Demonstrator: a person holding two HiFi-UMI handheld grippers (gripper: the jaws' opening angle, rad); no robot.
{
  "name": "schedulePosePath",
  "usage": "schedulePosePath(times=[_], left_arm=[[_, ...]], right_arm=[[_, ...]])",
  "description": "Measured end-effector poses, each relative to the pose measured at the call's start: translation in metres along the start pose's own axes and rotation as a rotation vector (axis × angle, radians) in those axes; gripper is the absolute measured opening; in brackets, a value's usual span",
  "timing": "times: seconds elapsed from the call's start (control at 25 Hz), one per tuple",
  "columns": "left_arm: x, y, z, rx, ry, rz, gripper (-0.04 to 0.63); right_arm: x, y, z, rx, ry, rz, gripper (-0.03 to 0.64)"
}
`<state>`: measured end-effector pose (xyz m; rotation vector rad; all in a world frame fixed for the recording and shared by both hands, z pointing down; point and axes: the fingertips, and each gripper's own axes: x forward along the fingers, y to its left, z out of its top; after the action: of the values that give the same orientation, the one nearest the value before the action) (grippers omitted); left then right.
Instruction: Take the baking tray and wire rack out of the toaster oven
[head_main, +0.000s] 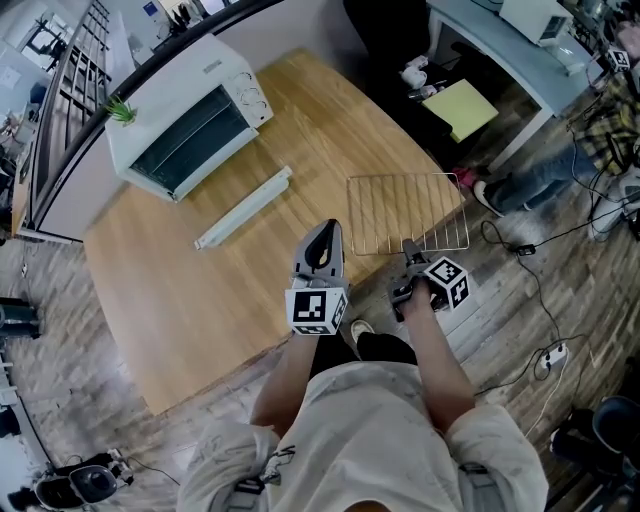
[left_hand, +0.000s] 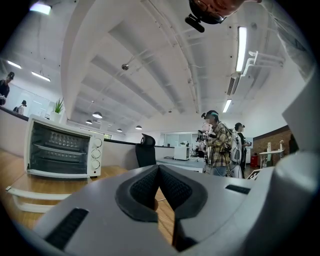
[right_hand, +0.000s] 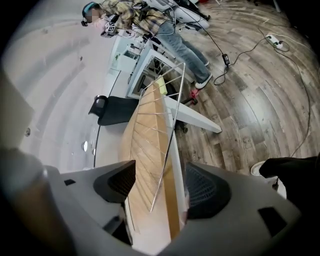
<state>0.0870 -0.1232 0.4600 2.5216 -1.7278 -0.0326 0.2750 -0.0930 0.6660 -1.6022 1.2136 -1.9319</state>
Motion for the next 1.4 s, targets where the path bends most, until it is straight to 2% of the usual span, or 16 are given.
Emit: schedulePosePath(times=[0.12, 0.28, 0.48, 0.6, 0.96, 1.16, 1.28, 1.4], left_arm=[[-0.001, 0.003, 0.003, 0.004, -0.007, 0.012, 0.015], [-0.001, 0.007, 0.013, 0.013, -0.027, 0.032, 0.015], [-0.004, 0.018, 0.023, 0.020, -0.034, 0.075, 0.015], [-0.010, 0.025, 0.023, 0.014, -0.019, 0.110, 0.015], [-0.021, 0.068, 0.036, -0.005, 0.013, 0.242, 0.015], [-0.041, 0.089, 0.048, 0.009, -0.001, 0.298, 0.015], [-0.062, 0.107, 0.057, 0.038, -0.053, 0.375, 0.015], [-0.077, 0.120, 0.063, 0.051, -0.079, 0.424, 0.015]], right_arm=[[-0.010, 0.005, -0.017, -0.016, 0.037, -0.024, 0.322], [-0.025, 0.014, -0.031, 0.028, 0.080, -0.035, 0.324], [-0.038, 0.051, -0.034, 0.006, 0.097, 0.040, 0.324], [-0.044, 0.076, -0.038, -0.060, 0.102, 0.108, 0.324], [-0.027, 0.175, -0.059, -0.469, 0.083, 0.352, 0.321], [-0.024, 0.215, -0.086, -0.834, 0.071, 0.510, 0.316], [-0.020, 0.226, -0.104, -1.083, 0.032, 0.552, 0.310], [-0.024, 0.239, -0.120, -1.263, -0.028, 0.592, 0.310]])
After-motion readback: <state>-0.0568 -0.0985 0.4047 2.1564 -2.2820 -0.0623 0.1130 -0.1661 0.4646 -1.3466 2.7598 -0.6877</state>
